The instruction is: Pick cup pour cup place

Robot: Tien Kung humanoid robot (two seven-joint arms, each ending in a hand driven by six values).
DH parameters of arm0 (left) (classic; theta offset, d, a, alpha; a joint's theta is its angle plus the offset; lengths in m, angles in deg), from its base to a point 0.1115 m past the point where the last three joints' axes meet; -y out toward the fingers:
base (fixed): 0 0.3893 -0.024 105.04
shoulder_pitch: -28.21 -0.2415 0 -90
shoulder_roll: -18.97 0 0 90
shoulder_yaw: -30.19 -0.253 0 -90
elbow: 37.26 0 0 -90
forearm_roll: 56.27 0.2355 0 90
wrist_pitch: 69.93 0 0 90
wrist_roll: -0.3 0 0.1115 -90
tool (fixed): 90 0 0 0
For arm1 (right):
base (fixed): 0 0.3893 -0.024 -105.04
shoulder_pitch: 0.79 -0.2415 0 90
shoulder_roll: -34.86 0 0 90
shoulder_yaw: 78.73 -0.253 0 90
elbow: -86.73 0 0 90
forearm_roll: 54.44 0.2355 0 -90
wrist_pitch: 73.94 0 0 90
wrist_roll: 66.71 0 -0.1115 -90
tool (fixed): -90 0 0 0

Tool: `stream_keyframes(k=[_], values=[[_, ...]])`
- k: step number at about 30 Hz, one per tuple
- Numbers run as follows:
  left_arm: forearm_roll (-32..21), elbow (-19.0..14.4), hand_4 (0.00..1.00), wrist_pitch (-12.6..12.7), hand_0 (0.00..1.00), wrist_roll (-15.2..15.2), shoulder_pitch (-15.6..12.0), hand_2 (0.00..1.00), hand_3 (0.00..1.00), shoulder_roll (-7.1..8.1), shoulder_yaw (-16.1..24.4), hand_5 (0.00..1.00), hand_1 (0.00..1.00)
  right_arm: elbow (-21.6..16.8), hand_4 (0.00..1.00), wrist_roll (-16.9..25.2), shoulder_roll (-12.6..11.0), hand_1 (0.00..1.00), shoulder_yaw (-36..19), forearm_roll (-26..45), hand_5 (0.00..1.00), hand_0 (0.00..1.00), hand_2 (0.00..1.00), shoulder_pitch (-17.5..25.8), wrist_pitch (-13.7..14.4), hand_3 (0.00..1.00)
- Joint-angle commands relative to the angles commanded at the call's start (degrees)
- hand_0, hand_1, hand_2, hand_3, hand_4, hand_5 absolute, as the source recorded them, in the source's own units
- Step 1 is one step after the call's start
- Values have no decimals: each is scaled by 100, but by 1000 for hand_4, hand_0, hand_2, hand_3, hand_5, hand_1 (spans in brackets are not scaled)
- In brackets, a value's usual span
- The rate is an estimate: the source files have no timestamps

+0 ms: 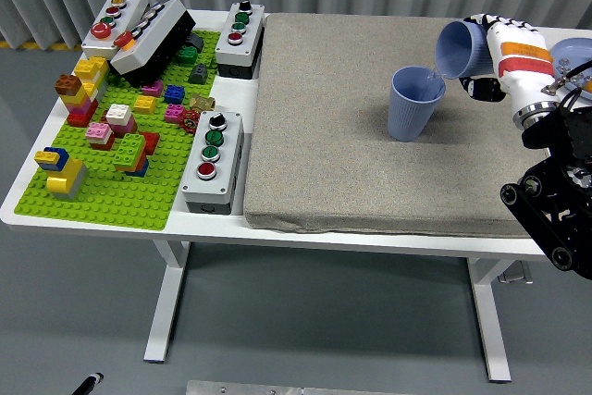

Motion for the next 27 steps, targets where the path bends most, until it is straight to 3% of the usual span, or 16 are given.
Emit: stream_keyframes(k=[27], values=[[3,0,640,4,836,5,12,878,809,8,11,998,817,-144,667,-179,-149,641,468,-164,36,829,507,-177,91,595]])
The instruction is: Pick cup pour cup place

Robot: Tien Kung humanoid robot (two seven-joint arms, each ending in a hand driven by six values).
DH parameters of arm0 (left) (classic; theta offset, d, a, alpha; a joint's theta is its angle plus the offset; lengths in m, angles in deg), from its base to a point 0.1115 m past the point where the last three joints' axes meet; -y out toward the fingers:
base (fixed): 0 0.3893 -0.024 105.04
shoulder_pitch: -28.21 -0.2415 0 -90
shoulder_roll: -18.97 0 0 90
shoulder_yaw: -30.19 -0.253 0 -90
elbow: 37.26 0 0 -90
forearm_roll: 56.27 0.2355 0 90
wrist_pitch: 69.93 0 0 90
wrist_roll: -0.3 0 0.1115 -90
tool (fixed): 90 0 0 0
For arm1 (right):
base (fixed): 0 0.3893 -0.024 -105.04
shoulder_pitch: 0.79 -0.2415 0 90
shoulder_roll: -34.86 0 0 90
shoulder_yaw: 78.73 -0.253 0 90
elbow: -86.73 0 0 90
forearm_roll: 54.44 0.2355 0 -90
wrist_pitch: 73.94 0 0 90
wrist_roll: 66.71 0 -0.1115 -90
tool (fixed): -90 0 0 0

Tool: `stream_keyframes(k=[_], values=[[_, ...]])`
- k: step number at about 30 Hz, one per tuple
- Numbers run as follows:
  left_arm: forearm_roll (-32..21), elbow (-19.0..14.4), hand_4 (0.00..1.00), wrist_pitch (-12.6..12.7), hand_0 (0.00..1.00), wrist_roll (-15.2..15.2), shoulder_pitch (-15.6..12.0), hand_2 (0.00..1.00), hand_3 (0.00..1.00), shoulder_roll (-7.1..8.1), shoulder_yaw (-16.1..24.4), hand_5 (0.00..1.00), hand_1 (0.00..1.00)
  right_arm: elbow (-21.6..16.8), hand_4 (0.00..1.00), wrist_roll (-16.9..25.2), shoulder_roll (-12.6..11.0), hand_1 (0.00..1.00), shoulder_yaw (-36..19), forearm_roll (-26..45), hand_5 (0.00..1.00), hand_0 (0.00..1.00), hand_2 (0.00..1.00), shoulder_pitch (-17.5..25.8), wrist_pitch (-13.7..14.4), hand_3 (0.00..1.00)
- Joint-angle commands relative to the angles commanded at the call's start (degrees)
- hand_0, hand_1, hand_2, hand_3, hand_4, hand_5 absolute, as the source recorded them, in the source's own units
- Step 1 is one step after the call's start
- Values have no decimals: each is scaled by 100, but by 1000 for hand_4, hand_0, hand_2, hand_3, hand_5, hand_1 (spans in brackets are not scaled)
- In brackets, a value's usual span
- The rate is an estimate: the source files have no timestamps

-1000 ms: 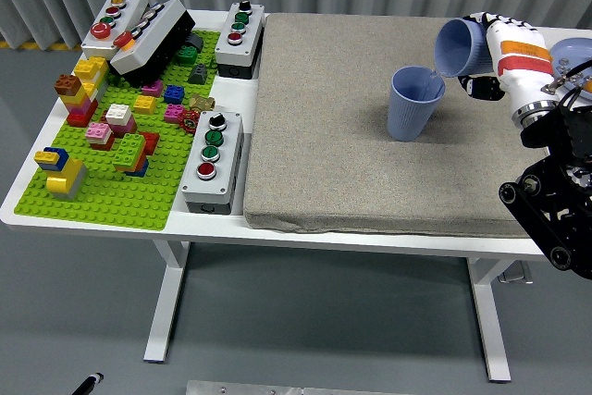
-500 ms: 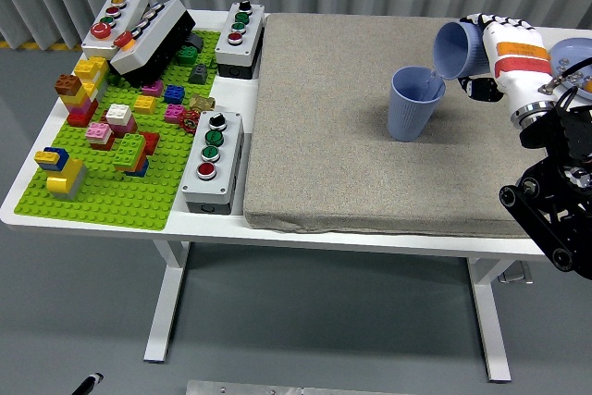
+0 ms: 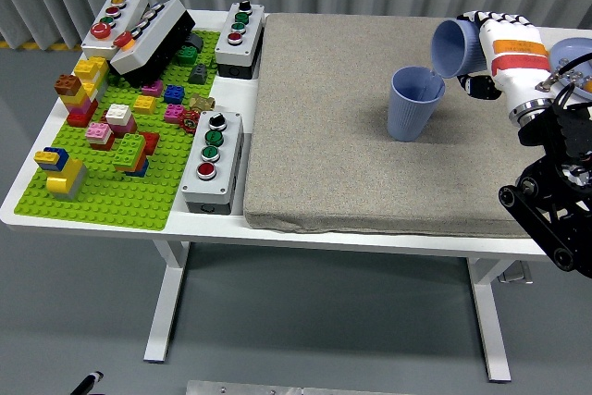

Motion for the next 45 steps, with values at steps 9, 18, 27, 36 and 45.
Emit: stream_keyframes(k=[9,18,27,36,45], values=[[3,0,639,1,835,-2,12,878,809,5,2,998,817,-79,666,-45,-10,641,90,-6,31,831,506,-22,-26,590],[3,0,640,4,836,-2,11,878,809,9,2,998,817,-142,657,-85,-39,644,199,-57,10,831,507,-57,-53,586],[-4,0,640,8,836,1,14,878,809,10,5,998,817,-157,648,-115,-109,645,309,-130,2,832,506,-86,-32,585],[11,0,640,8,836,-4,3,879,809,11,13,998,817,-232,644,-157,-165,660,414,-298,2,837,511,-115,-17,583],[21,0,640,6,837,-4,-11,878,809,10,13,998,817,-210,643,-163,-144,659,434,-267,2,834,511,-107,-9,582]])
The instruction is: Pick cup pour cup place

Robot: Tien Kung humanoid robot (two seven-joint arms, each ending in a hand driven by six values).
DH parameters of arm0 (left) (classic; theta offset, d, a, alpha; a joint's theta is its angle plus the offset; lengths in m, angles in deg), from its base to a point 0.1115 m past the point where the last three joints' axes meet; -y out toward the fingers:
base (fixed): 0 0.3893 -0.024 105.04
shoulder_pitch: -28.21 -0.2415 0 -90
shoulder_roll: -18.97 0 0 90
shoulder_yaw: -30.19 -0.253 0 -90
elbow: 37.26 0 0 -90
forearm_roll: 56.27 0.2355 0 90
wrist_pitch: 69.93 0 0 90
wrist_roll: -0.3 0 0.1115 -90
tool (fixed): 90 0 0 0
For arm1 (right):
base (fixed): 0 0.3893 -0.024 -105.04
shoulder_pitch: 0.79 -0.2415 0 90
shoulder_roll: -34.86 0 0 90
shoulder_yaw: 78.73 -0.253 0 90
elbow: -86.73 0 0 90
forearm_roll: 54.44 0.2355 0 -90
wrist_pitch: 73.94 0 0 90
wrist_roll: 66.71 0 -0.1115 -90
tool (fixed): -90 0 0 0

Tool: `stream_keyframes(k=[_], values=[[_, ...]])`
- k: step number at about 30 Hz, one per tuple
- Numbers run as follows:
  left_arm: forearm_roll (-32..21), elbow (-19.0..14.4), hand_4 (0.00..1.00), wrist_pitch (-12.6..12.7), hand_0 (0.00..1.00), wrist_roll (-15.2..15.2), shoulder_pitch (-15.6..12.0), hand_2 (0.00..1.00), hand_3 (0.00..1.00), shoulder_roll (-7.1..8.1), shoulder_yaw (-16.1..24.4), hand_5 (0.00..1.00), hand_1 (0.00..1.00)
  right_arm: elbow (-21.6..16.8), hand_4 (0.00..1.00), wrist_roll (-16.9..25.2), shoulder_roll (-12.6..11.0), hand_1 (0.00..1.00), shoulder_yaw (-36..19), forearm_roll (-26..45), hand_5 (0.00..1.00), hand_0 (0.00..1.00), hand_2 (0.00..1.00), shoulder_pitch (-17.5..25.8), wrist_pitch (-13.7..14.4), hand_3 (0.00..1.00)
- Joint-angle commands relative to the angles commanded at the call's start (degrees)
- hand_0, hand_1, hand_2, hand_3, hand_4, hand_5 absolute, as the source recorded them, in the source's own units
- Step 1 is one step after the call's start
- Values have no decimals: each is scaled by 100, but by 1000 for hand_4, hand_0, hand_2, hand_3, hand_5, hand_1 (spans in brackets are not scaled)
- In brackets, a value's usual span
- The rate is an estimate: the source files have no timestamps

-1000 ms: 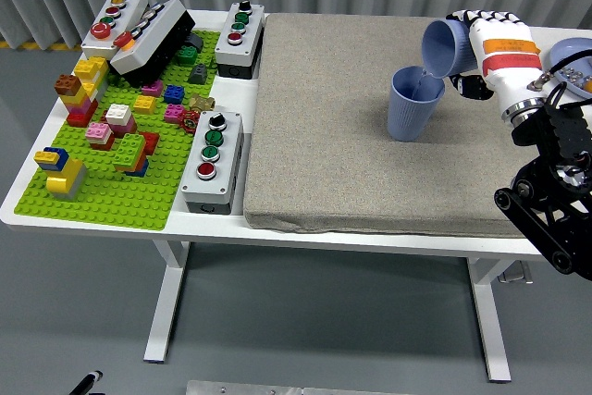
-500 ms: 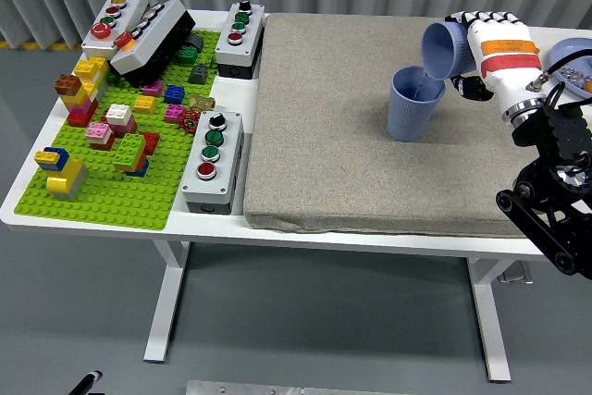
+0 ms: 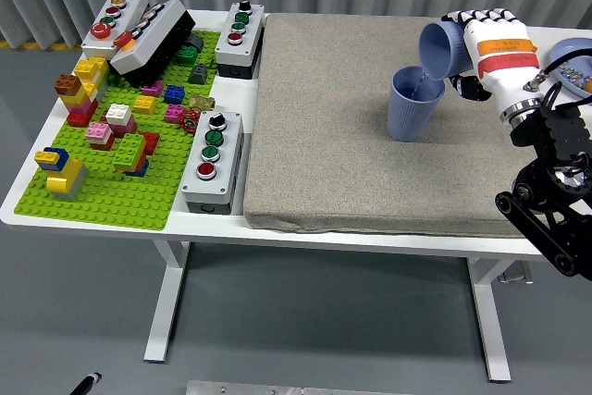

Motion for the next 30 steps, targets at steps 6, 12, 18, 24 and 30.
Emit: stream_keyframes(k=[6,12,18,24,30], values=[[7,0,641,-1,836,-2,11,879,809,0,8,998,817,16,641,-13,-15,672,11,-28,2,836,512,-14,8,579],[10,0,641,-2,837,-2,14,879,809,1,13,998,817,36,639,-13,-28,672,27,2,2,841,512,-37,0,579],[13,0,640,1,836,-2,13,879,809,-5,19,998,817,74,641,19,-5,671,-48,250,2,839,512,-16,40,577],[19,0,641,-2,836,-6,18,879,809,-10,23,998,817,144,640,154,30,671,-228,862,2,839,512,0,185,577],[21,0,640,-6,836,-11,17,879,809,-12,20,998,817,147,640,590,47,670,-418,2061,2,837,514,10,267,577]])
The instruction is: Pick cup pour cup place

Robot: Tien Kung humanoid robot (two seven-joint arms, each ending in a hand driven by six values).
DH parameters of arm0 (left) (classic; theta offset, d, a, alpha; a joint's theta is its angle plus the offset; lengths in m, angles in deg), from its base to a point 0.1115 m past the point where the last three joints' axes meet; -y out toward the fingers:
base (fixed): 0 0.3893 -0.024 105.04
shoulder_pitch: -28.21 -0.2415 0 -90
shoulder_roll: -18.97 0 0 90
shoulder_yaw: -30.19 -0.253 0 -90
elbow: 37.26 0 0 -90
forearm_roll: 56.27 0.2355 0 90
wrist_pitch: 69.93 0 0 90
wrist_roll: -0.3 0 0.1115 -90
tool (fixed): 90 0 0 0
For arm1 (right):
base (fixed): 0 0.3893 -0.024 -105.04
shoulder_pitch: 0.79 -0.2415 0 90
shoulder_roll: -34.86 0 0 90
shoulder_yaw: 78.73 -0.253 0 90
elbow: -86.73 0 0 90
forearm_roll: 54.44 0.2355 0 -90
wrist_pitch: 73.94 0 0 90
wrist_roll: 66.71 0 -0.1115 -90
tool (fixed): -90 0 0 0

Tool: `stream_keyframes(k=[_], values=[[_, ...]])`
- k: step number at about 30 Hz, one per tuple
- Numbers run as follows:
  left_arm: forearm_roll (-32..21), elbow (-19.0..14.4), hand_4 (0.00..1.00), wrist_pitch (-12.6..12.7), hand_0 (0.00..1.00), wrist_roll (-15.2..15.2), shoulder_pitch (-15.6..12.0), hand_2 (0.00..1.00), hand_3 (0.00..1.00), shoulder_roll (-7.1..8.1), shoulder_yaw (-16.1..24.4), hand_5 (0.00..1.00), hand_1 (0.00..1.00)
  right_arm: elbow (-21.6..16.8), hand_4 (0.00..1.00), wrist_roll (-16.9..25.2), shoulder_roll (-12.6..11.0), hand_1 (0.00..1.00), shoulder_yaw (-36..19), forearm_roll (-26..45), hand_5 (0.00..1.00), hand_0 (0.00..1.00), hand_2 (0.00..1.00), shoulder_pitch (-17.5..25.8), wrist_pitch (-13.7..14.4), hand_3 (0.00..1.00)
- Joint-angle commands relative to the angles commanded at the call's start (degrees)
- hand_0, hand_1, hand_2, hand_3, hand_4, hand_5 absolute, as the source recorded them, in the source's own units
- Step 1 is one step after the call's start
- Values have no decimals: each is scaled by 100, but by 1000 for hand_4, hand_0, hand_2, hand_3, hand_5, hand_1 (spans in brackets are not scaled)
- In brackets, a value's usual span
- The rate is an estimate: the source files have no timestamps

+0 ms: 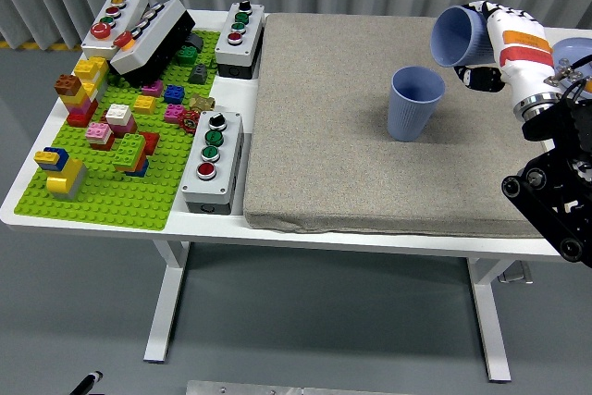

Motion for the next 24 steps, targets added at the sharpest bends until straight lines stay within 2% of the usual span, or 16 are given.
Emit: stream_keyframes(k=[1,5,7,10,12,15,24], values=[[1,0,640,-1,836,0,-1,879,809,0,0,998,817,-2,640,89,4,670,-24,261,2,837,514,4,-6,577],[-2,0,640,1,836,1,-7,881,809,-3,-5,998,817,43,639,746,48,671,-437,1229,2,843,517,46,-407,580],[-3,0,640,-1,836,1,-6,881,809,-7,-8,998,817,144,639,992,50,671,-838,1713,2,843,517,103,-852,580],[-3,0,640,-1,836,0,-3,881,809,-10,-8,998,817,241,641,1012,48,669,-1254,2421,2,835,519,149,-1400,580],[-7,0,640,-5,836,-2,-1,881,809,-11,-18,998,817,314,641,988,56,669,-1457,2905,2,835,519,201,-1621,580],[-16,0,640,-7,835,-4,-4,881,809,-14,-31,998,817,365,643,980,71,670,-1572,3650,2,834,518,247,-1728,580],[-12,0,640,-4,836,-2,-33,881,809,-23,-38,998,817,450,644,977,122,670,-1742,5782,2,830,518,408,-1777,579]])
